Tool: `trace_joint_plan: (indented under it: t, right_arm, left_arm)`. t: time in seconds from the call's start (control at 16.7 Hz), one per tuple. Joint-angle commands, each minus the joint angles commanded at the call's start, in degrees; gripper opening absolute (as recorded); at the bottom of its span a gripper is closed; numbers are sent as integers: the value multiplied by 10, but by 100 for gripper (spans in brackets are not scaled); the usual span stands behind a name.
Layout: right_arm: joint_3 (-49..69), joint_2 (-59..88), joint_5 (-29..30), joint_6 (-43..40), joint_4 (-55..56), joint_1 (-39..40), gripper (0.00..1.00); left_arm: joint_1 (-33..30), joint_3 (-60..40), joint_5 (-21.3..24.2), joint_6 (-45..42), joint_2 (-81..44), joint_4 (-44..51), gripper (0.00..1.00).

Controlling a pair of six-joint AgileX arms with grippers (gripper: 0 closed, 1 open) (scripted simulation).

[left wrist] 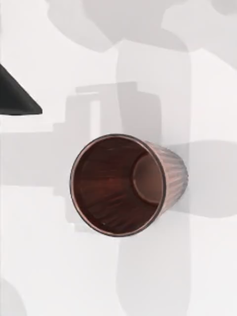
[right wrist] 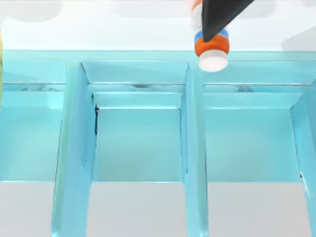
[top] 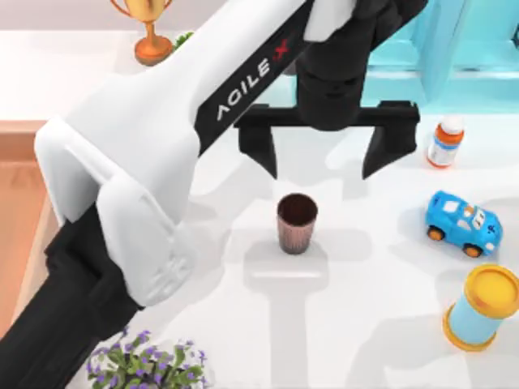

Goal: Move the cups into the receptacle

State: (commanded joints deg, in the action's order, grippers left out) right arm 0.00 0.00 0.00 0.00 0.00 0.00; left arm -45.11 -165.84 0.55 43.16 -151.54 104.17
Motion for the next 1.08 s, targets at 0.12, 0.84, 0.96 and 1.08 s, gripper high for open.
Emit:
trace_joint_plan:
  t: [0.12, 0.84, 0.96, 1.08]
  right_arm:
    - [0, 0, 0, 0, 0, 0, 100]
    - [0, 0, 0, 0, 0, 0, 100]
    - [0, 0, 0, 0, 0, 0, 100]
    - [0, 0, 0, 0, 0, 0, 100]
  left_arm:
    - [0, 0, 0, 0, 0, 0, 100]
    - [2, 266, -1, -2, 65, -196, 100]
    - [2, 339, -1, -1, 83, -251, 100]
    - [1, 388, -1, -1, 93, -291, 100]
